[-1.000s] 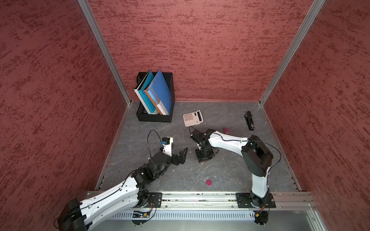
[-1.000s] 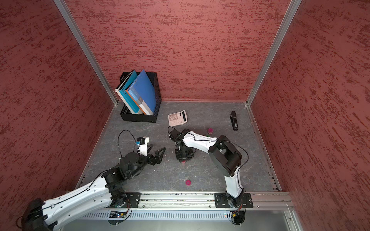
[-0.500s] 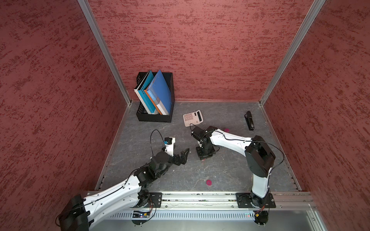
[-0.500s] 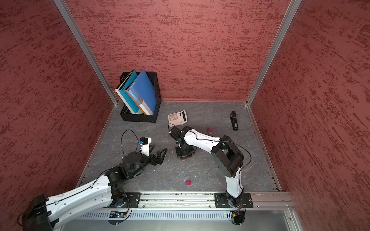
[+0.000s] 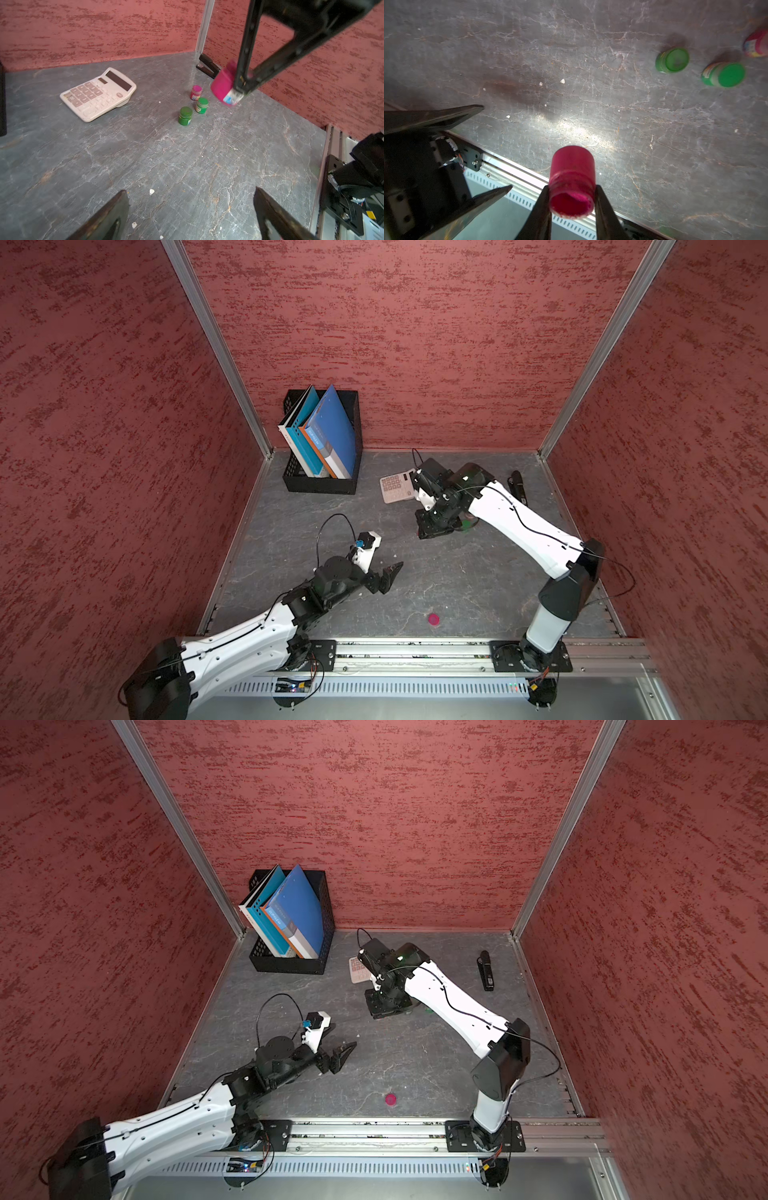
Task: Close the paint jar lid
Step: Pick up the paint jar from the center of the board.
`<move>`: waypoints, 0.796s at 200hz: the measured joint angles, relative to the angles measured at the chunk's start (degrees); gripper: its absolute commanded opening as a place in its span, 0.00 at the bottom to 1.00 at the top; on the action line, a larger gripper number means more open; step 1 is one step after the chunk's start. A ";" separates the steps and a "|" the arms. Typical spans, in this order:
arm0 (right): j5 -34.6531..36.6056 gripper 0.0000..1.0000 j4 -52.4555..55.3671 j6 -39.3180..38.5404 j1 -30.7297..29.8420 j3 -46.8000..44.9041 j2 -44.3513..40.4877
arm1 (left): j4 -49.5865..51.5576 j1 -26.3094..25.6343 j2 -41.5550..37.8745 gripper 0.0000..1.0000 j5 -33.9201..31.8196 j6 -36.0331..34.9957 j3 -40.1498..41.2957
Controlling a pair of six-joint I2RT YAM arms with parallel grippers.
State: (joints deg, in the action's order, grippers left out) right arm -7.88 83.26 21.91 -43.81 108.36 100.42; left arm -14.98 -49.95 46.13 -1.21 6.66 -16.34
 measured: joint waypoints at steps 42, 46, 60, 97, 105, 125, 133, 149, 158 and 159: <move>-3.67 0.29 5.29 -1.84 0.00 2.19 -0.66 | -5.73 -0.66 2.23 0.75 1.81 -5.03 -0.13; -4.02 0.29 5.55 -1.88 0.00 2.21 -0.66 | -6.27 -0.83 2.51 0.74 1.79 -5.40 -0.20; -5.09 0.29 6.58 -2.29 0.00 2.80 -0.66 | -8.37 -1.73 4.11 0.73 1.60 -6.56 -0.66; -7.15 0.29 7.52 -3.13 0.00 4.00 -0.66 | -12.61 -5.46 10.86 0.77 1.18 -9.68 -4.63; -7.54 0.29 7.61 -3.19 0.00 4.00 -0.66 | -13.46 -6.38 12.20 0.78 1.03 -10.27 -5.53; -8.31 0.29 7.85 -3.37 0.00 4.00 -0.66 | -15.47 -8.15 14.80 0.78 0.61 -11.76 -6.95; -8.57 0.29 7.91 -3.37 0.00 4.00 -0.66 | -16.04 -8.57 15.50 0.78 0.31 -12.28 -7.34; -9.01 0.29 7.91 -3.37 0.00 4.00 -0.66 | -16.81 -9.16 16.70 0.74 -0.52 -13.16 -8.17; -9.27 0.29 7.91 -3.37 0.00 3.98 -0.66 | -17.18 -9.42 17.14 0.72 -0.94 -13.60 -8.59; -9.31 0.29 7.91 -3.37 0.00 3.98 -0.66 | -17.27 -9.46 17.18 0.72 -1.09 -13.68 -8.66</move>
State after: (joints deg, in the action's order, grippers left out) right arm -17.19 91.18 18.55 -43.81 112.33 99.77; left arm -32.25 -59.42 63.31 -2.31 -7.03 -24.99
